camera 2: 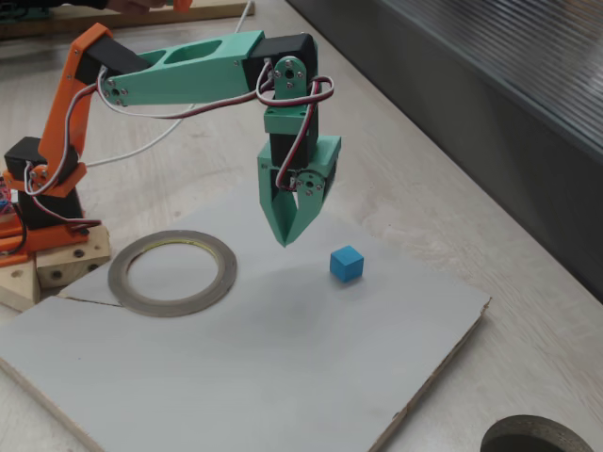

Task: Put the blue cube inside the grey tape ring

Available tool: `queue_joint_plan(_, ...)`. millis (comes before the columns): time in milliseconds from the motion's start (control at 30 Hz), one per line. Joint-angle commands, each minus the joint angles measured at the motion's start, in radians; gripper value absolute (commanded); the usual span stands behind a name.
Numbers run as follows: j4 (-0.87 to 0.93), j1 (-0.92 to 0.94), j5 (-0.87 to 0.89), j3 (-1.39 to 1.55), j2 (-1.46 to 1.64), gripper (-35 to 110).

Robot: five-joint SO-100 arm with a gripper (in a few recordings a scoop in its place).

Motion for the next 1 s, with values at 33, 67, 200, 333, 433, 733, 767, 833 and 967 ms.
queue_joint_plan(33, 0.008, -0.015, 0.018, -0.017, 0.021, 1)
queue_joint_plan(67, 0.008, -0.015, 0.018, -0.017, 0.021, 1)
queue_joint_plan(200, 0.006, -0.015, 0.009, -0.026, 0.021, 1)
queue_joint_plan(333, 0.005, -0.014, 0.008, -0.026, 0.021, 7)
queue_joint_plan(433, 0.003, -0.014, 0.008, -0.026, 0.02, 21)
queue_joint_plan(733, 0.006, -0.014, 0.017, -0.015, 0.018, 65)
queue_joint_plan(767, 0.006, -0.014, 0.018, -0.015, 0.018, 68)
queue_joint_plan(833, 0.006, -0.014, 0.012, -0.015, 0.018, 71)
queue_joint_plan(967, 0.006, -0.014, 0.017, -0.015, 0.017, 73)
